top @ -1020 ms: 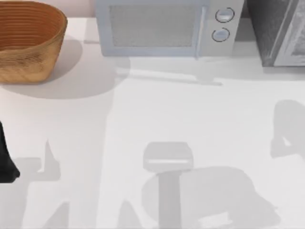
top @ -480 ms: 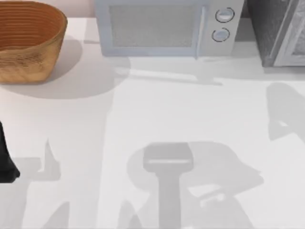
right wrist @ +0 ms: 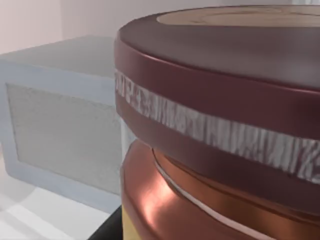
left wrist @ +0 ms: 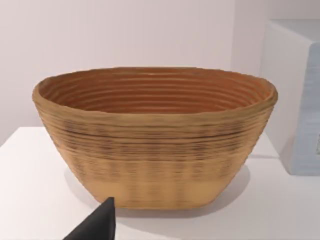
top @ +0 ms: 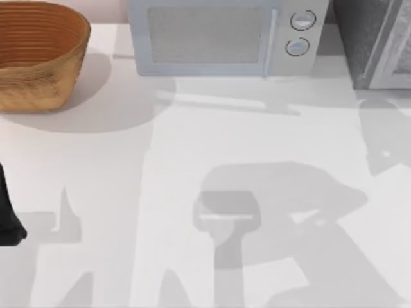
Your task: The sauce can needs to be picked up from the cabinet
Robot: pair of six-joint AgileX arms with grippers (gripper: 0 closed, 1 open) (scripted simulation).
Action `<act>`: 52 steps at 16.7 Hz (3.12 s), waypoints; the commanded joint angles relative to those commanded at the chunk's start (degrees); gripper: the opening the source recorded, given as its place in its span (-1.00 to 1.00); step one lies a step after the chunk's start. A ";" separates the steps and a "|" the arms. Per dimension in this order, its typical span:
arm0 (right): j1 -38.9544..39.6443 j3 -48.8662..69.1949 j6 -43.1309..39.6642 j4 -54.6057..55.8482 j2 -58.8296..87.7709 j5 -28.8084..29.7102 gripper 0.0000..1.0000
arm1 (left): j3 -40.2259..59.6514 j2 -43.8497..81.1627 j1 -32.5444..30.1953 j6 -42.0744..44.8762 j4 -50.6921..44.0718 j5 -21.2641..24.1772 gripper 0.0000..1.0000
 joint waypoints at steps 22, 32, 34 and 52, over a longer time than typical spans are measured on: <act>-5.57 11.50 0.77 28.42 40.24 -20.66 -1.00 | 0.00 0.00 0.00 0.00 0.00 0.00 1.00; 3.02 20.15 0.15 28.56 49.33 -11.74 -1.00 | 0.00 0.00 0.00 0.00 0.00 0.00 1.00; 3.02 20.15 0.15 28.56 49.33 -11.74 -1.00 | 0.00 0.00 0.00 0.00 0.00 0.00 1.00; 3.02 20.15 0.15 28.56 49.33 -11.74 1.00 | 0.00 0.00 0.00 0.00 0.00 0.00 1.00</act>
